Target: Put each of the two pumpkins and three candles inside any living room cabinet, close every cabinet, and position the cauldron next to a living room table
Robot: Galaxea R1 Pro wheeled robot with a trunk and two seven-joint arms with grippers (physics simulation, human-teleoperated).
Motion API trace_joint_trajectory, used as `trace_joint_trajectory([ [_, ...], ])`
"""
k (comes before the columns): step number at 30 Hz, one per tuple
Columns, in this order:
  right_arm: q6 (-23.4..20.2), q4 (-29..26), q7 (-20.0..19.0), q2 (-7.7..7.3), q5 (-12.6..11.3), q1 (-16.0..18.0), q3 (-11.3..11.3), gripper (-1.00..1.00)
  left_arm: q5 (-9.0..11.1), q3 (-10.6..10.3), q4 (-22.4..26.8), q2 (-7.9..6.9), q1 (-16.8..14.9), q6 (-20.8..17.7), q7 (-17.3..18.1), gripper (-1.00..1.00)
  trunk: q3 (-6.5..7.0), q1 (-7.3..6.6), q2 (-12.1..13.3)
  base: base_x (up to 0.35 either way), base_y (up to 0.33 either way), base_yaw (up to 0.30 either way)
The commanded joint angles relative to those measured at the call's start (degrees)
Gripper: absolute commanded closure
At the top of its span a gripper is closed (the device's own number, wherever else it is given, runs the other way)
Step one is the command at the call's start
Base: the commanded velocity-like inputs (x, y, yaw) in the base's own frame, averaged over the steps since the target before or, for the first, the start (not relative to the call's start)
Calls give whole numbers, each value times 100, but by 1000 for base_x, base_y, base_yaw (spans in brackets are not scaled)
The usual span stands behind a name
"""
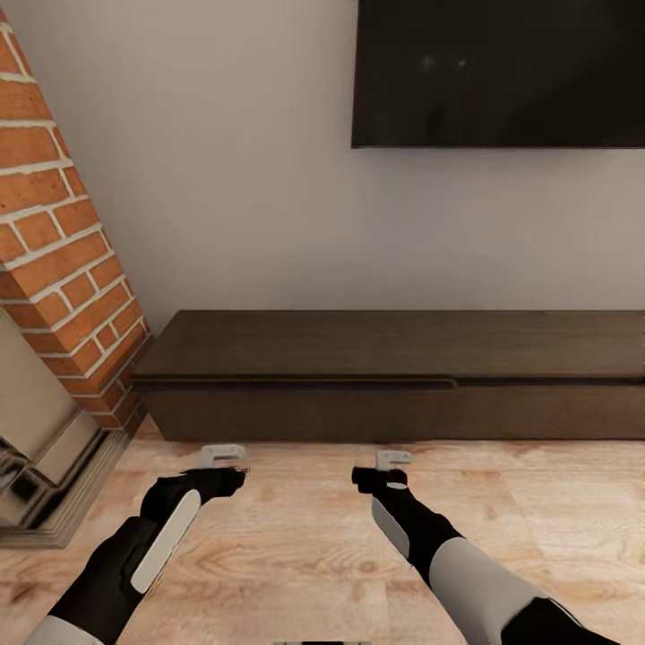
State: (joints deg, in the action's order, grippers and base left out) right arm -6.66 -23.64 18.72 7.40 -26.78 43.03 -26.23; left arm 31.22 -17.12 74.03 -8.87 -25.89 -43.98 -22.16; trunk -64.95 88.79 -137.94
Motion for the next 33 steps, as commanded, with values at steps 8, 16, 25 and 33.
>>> trace_joint_trajectory([
  [8, -1236, -190, 59, -23, -22, 3, 1161, -100, 120, 116, 160, 5, -32, -893, -7, -100, 67, -89, 158, -6, 0, 0],
  [16, -2841, -215, 53, -25, -28, 3, 1599, -100, 210, 122, 90, 0, -64, -1209, -16, -100, 210, -265, 479, 0, 0, 0],
  [25, -2807, -194, -40, -36, -573, -58, 1586, -100, 218, 90, -164, 4, -46, -1221, -55, -100, 372, -462, 840, 0, 0, 0],
  [33, -2752, -135, -42, -41, -760, -233, 1584, -100, 186, 122, -894, 133, -48, -1210, -69, -100, 515, -638, 1161, 0, 0, 0],
])
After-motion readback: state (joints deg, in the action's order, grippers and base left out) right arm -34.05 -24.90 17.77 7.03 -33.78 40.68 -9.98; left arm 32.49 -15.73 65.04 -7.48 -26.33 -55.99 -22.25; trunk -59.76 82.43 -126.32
